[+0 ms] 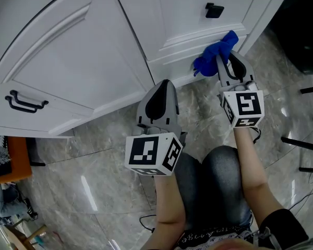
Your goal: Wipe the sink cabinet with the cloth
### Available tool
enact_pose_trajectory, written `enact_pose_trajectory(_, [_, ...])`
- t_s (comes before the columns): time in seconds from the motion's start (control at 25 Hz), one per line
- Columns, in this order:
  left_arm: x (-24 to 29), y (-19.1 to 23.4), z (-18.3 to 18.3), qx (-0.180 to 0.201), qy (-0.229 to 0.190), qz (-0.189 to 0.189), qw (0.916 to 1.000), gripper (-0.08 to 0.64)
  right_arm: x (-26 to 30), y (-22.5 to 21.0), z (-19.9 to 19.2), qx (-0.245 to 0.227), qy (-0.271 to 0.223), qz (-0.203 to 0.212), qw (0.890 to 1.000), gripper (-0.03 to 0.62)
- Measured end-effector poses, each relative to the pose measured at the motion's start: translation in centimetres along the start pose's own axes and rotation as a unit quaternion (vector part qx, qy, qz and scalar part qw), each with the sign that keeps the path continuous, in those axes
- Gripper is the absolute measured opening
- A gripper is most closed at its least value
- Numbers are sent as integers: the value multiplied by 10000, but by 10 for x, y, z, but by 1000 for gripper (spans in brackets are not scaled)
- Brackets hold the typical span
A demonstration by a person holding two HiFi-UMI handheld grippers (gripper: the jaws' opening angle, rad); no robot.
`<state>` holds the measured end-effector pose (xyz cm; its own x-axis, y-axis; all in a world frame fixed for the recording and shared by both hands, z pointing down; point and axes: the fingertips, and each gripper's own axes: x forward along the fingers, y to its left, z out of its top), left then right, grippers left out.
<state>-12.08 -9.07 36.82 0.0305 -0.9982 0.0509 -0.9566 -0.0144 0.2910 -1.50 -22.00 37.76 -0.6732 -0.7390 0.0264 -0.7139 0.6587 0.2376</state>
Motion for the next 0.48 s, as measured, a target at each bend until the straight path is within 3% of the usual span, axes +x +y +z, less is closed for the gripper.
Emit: enact_pose_trajectory(0.48, [2, -8, -1, 67, 43, -59, 10000, 5, -2, -30, -14, -31, 108, -359, 9993, 80])
